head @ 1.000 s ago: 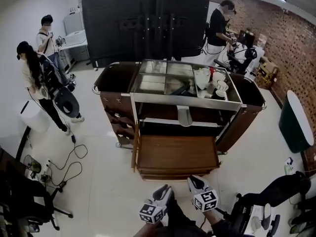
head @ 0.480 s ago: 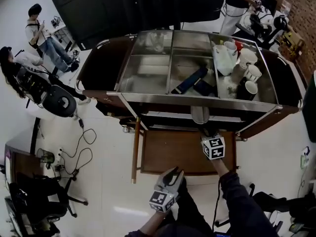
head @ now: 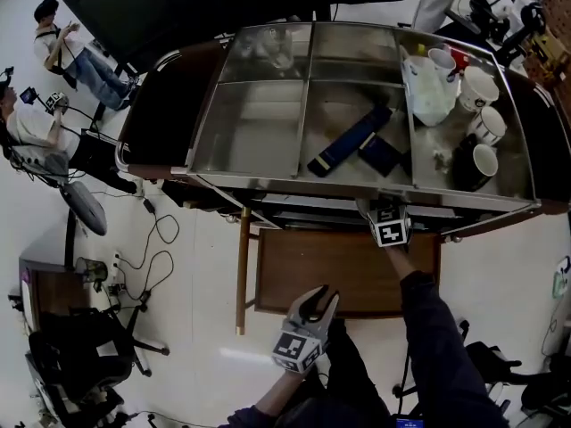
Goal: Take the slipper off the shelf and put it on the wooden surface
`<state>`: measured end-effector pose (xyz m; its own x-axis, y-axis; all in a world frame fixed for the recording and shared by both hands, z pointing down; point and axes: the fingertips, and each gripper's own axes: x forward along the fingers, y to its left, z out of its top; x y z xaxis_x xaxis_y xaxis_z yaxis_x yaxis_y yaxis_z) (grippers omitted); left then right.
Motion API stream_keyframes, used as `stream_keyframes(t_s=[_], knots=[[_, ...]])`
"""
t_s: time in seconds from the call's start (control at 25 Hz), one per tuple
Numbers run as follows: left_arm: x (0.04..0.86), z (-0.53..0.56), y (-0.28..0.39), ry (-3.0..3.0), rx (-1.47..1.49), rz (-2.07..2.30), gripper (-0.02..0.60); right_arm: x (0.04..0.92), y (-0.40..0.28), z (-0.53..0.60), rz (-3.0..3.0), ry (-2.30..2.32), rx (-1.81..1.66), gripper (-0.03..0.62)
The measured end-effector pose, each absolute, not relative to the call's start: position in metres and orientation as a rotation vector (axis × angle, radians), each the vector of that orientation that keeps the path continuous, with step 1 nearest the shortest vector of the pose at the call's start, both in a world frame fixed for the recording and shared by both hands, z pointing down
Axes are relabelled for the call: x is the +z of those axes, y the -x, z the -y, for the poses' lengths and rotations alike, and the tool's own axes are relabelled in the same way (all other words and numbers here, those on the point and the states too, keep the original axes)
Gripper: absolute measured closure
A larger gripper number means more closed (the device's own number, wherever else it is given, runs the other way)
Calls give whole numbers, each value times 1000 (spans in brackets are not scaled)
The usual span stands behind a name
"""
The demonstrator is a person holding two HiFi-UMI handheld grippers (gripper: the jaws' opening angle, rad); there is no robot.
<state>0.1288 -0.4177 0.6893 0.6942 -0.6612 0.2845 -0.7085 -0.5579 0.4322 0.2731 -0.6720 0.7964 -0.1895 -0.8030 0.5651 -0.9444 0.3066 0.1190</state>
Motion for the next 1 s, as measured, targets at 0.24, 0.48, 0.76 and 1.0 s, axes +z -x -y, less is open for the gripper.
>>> stream_keyframes(t_s=[0.24, 0.48, 0.76, 1.0], knots=[[690, 388, -129, -2384, 128, 1010, 472, 764, -243, 583, 2139, -1578, 345, 588], [686, 341, -108, -2394, 141, 1011, 472, 785, -190, 432, 2147, -1582, 342, 588], [690, 268, -77, -2378, 186, 1028, 472, 911, -177, 373, 1950, -1510, 611, 588], [685, 205, -46, -2401, 182, 1048, 472, 881, -168, 347, 1967, -1535, 673, 494]])
